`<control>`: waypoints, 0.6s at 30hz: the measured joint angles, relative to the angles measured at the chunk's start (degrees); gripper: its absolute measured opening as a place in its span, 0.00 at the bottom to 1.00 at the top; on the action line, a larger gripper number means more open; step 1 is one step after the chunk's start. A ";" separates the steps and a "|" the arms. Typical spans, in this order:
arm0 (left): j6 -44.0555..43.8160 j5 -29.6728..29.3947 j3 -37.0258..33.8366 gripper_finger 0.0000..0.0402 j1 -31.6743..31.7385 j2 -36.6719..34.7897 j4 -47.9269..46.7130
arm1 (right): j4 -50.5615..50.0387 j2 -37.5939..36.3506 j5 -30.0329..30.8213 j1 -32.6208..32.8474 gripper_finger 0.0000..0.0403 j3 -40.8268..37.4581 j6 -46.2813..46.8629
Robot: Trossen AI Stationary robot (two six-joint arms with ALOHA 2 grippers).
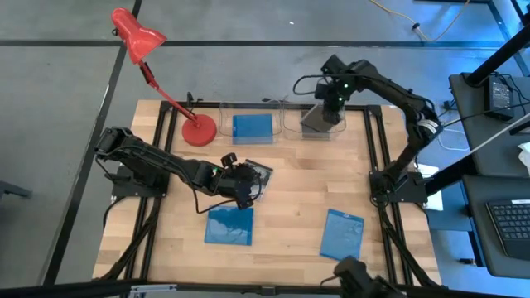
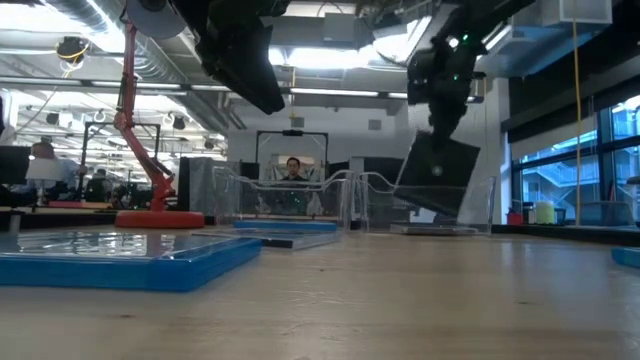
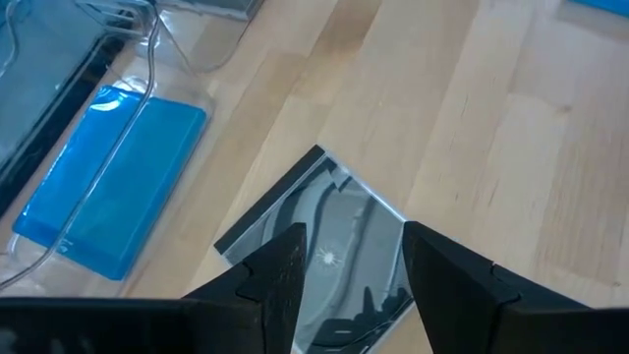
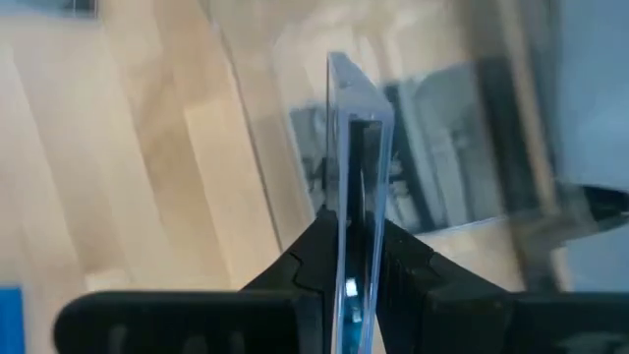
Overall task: Pick & place jewel cases by type
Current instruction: Put the right black cd case into the right transparent bin
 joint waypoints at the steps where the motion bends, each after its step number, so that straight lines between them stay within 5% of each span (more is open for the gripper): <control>1: -0.07 0.02 0.00 0.42 0.00 0.00 0.00 | -0.98 0.87 0.68 0.27 0.14 0.00 -0.85; 6: -0.09 0.02 -0.01 0.42 0.01 0.00 0.00 | -1.85 3.47 6.15 1.61 0.14 0.00 -3.97; 18: -1.54 -0.01 0.00 0.42 -0.01 0.00 0.00 | 5.46 3.79 7.06 3.81 0.14 0.00 -9.06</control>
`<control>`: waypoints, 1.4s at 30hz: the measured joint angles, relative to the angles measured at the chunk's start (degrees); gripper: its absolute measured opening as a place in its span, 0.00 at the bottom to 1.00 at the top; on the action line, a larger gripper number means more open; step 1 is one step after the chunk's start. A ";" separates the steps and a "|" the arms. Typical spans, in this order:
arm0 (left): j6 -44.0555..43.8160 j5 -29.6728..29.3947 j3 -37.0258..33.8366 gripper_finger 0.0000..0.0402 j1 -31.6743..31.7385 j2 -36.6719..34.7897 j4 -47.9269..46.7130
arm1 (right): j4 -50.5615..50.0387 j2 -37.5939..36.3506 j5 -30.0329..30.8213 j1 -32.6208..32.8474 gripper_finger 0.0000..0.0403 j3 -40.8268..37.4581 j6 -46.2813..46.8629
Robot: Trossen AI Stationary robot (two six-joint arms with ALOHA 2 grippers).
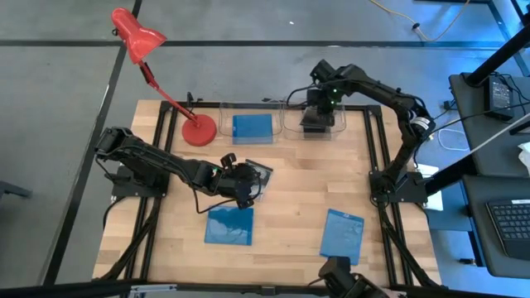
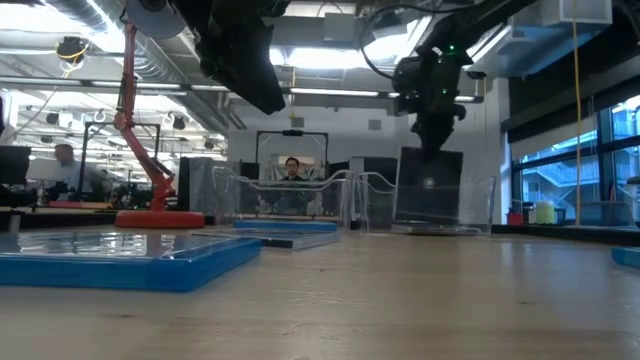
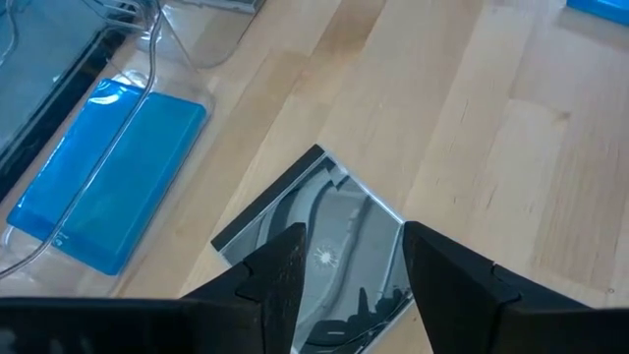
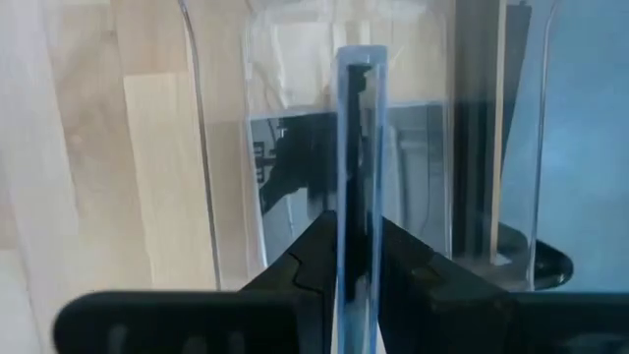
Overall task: Pick & place jewel cases by type
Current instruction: Put the right black cd case into the right transparent bin
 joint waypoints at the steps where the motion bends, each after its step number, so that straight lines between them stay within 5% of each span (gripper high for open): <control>1: 0.00 -0.01 -0.01 0.42 0.01 0.00 0.00 | 0.23 0.00 -0.01 0.18 0.14 0.00 0.00; 42: -1.31 -0.07 -0.01 0.42 0.01 0.00 0.00 | -6.86 -0.02 -1.25 1.59 0.14 -0.09 -1.65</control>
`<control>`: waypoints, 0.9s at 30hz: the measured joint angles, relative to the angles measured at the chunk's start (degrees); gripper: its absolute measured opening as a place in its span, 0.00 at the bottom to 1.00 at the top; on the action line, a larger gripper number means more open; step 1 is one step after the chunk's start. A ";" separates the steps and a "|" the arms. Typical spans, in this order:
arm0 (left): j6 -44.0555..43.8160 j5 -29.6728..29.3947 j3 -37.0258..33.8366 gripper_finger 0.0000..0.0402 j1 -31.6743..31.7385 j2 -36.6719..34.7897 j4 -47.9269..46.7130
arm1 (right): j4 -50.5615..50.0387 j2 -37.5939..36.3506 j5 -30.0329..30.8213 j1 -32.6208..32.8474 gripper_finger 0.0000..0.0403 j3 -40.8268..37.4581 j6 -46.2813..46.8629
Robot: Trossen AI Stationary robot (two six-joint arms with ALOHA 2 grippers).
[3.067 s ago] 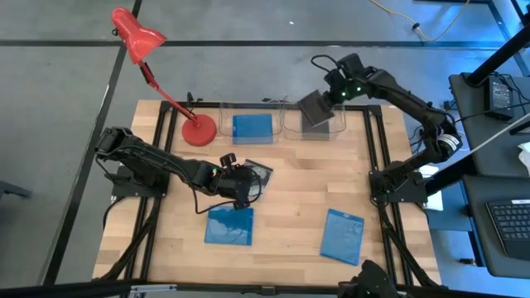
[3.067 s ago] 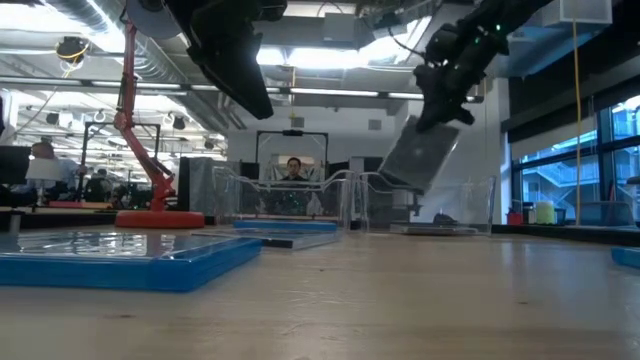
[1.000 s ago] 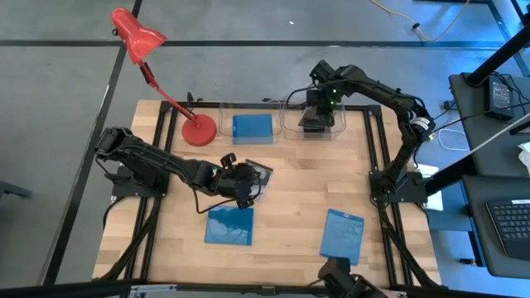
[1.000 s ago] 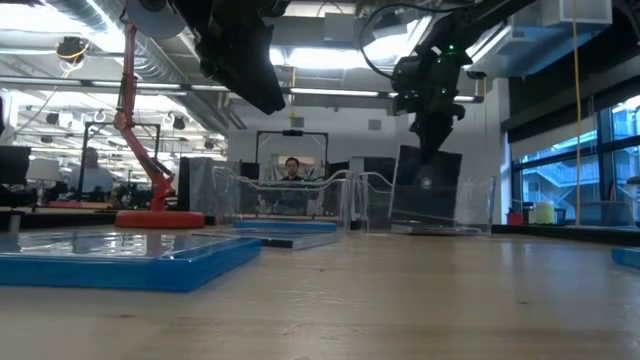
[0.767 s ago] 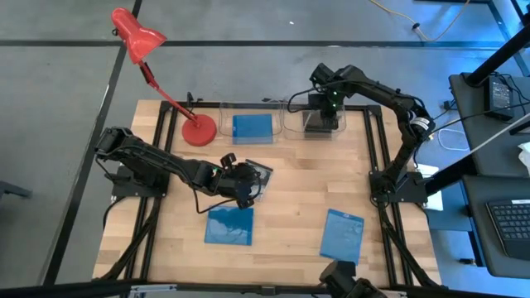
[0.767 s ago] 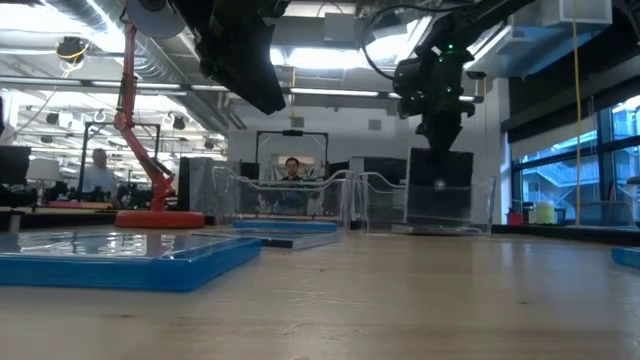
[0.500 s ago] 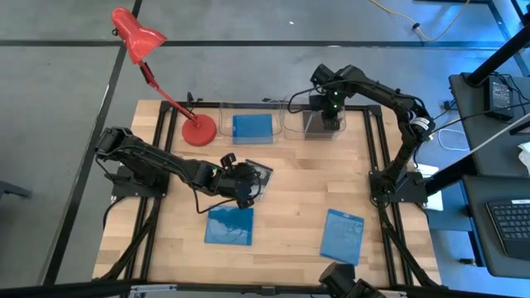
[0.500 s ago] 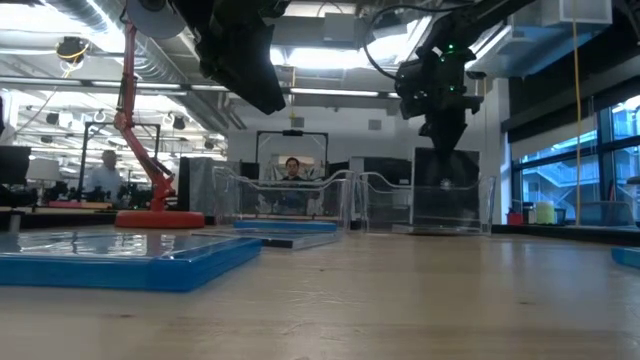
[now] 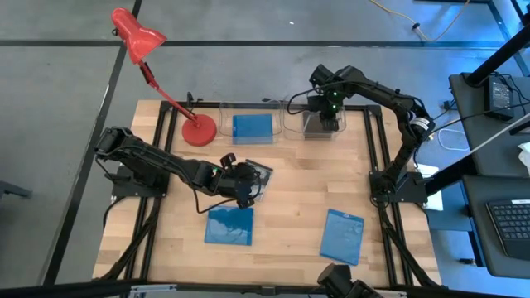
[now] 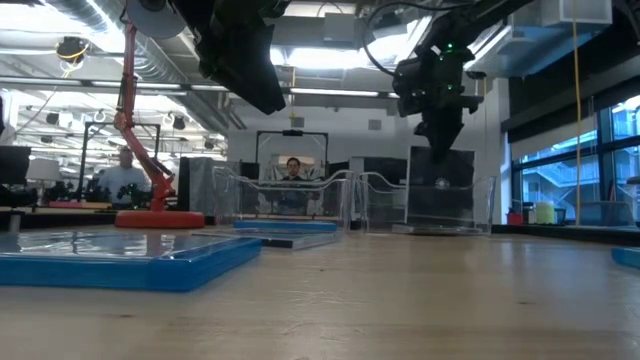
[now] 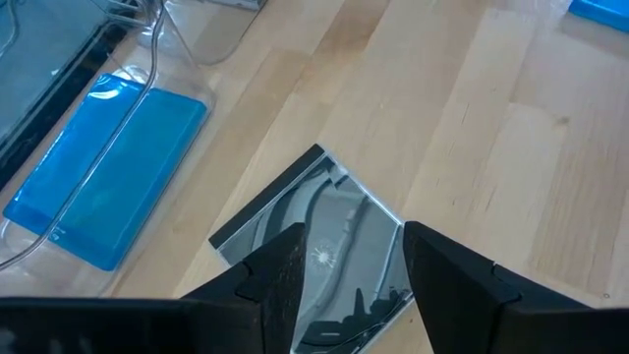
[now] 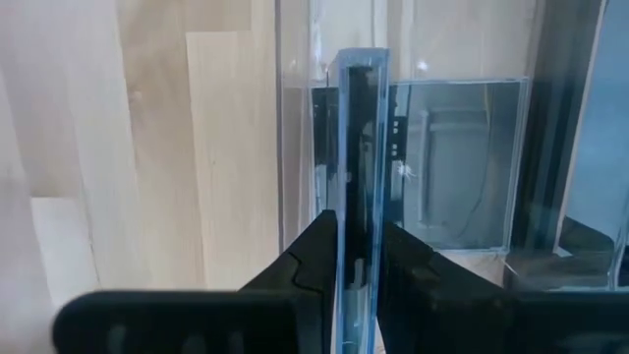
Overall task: Pick & place jewel cases by type
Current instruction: Put the right black cd case into the right transparent bin
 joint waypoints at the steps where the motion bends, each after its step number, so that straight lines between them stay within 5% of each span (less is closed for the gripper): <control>1: 0.00 0.02 0.01 0.42 0.00 0.00 -0.01 | 0.02 0.00 0.00 0.12 0.15 0.00 -0.34; 13: 0.02 0.00 0.00 0.42 -0.01 0.00 -0.02 | 3.16 2.79 0.47 0.29 0.26 0.00 -1.13; 21: 0.02 -0.01 0.00 0.42 -0.01 0.00 -0.02 | 8.35 4.98 11.52 0.37 0.26 0.11 -1.01; 27: 0.00 0.02 0.01 0.42 -0.01 0.00 -0.02 | 8.73 5.16 12.15 0.60 0.26 0.09 -1.16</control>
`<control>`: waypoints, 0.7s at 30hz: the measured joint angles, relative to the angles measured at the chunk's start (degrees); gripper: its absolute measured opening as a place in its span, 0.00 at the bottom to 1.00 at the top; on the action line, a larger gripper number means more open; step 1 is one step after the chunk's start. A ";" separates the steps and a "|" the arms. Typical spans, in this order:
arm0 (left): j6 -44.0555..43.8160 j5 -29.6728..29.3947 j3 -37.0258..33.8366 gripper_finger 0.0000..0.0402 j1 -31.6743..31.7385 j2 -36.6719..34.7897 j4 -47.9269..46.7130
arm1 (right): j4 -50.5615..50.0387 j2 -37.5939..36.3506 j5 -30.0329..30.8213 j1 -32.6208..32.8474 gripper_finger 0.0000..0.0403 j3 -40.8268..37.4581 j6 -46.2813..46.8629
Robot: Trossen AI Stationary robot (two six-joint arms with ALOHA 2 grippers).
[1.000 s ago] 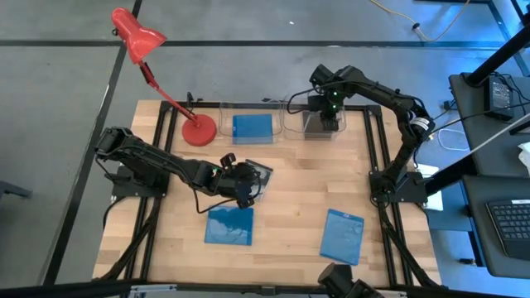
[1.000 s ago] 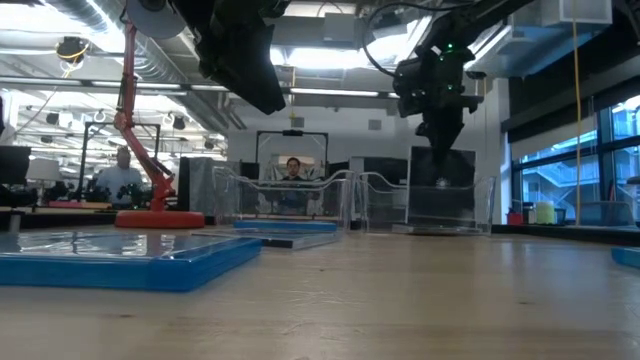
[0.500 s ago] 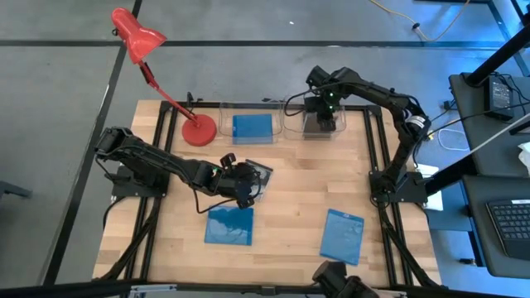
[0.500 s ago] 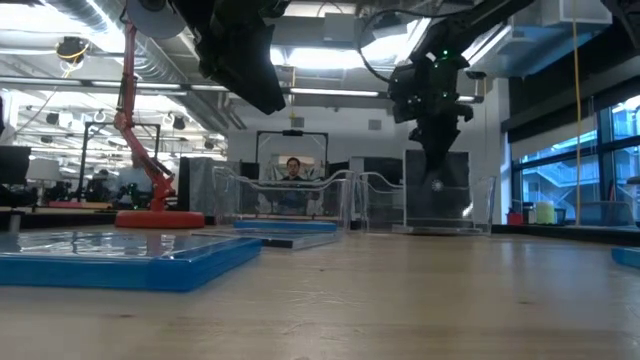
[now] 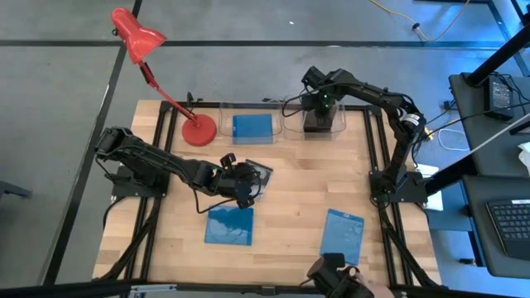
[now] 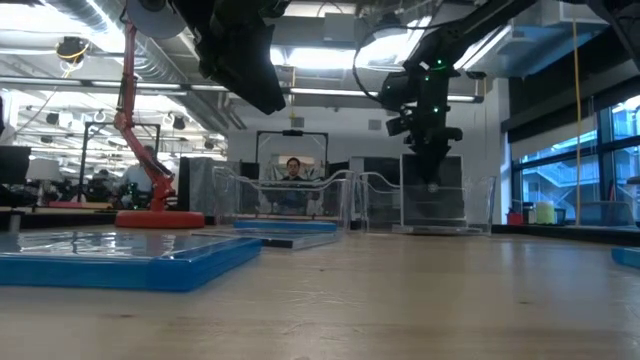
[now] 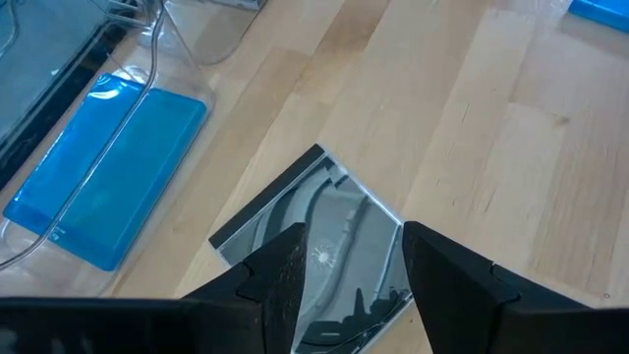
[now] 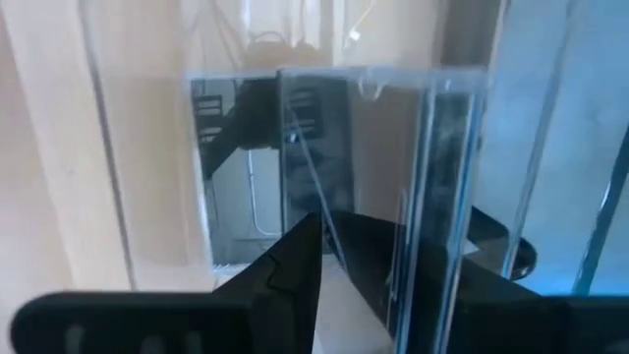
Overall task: Pick & place jewel cases by type
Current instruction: Put the right black cd case into the right transparent bin
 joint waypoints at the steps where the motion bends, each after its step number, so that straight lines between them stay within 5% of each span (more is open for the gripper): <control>1: 0.00 -0.02 -0.01 0.42 0.02 0.00 0.00 | -0.50 -0.02 -0.02 0.11 0.26 0.00 -0.06; 21: 0.00 0.00 0.00 0.41 0.00 0.00 0.00 | -9.20 -0.04 -6.24 0.36 0.31 -0.07 -3.23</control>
